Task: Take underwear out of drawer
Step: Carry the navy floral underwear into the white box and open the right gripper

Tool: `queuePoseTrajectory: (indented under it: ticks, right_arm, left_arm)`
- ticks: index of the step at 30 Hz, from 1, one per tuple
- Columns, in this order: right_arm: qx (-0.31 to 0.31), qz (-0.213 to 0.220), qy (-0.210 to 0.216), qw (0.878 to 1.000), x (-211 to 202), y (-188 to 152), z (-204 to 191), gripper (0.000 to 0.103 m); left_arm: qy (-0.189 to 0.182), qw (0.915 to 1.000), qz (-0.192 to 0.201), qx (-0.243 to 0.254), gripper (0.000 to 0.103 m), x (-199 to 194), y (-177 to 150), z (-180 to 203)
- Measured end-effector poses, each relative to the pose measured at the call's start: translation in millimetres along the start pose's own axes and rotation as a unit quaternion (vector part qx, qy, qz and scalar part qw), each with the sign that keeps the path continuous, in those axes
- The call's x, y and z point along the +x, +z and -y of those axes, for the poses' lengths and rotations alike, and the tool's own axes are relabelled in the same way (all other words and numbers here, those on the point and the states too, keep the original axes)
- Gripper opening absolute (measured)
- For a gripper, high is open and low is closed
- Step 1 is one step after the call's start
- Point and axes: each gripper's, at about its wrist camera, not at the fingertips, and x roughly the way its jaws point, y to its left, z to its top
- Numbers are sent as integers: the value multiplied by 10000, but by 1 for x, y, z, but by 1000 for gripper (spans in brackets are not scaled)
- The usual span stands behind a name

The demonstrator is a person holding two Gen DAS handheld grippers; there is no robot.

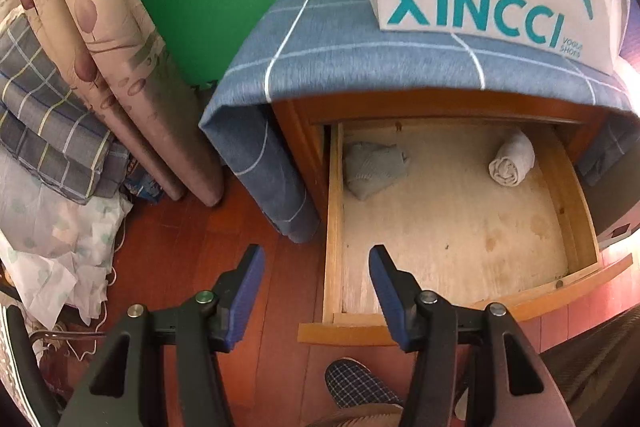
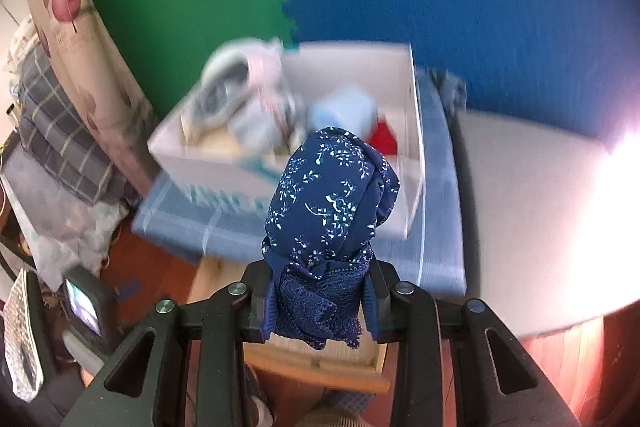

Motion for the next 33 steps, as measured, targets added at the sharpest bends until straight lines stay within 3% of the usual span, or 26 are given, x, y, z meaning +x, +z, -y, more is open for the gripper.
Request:
queuePoseTrajectory:
  ticks: [7, 13, 25, 33]
  right_arm:
    - [-169, 267, -115, 9994, 9, 77, -19, 32]
    - [-167, 41, -260, 9995, 54, 110, -25, 32]
    - [-337, -587, -523, 9963, 131, 108, -36, 32]
    - [-448, -749, -586, 9945, 147, 100, -44, 34]
  left_arm:
    - [-54, 9993, -306, -206, 55, 16, 0, -6]
    - [-57, 9986, -399, -337, 55, 20, -2, -9]
    - [-136, 9974, -445, -543, 55, 22, -2, -16]
    - [-262, 9959, -548, -672, 55, 26, -3, -20]
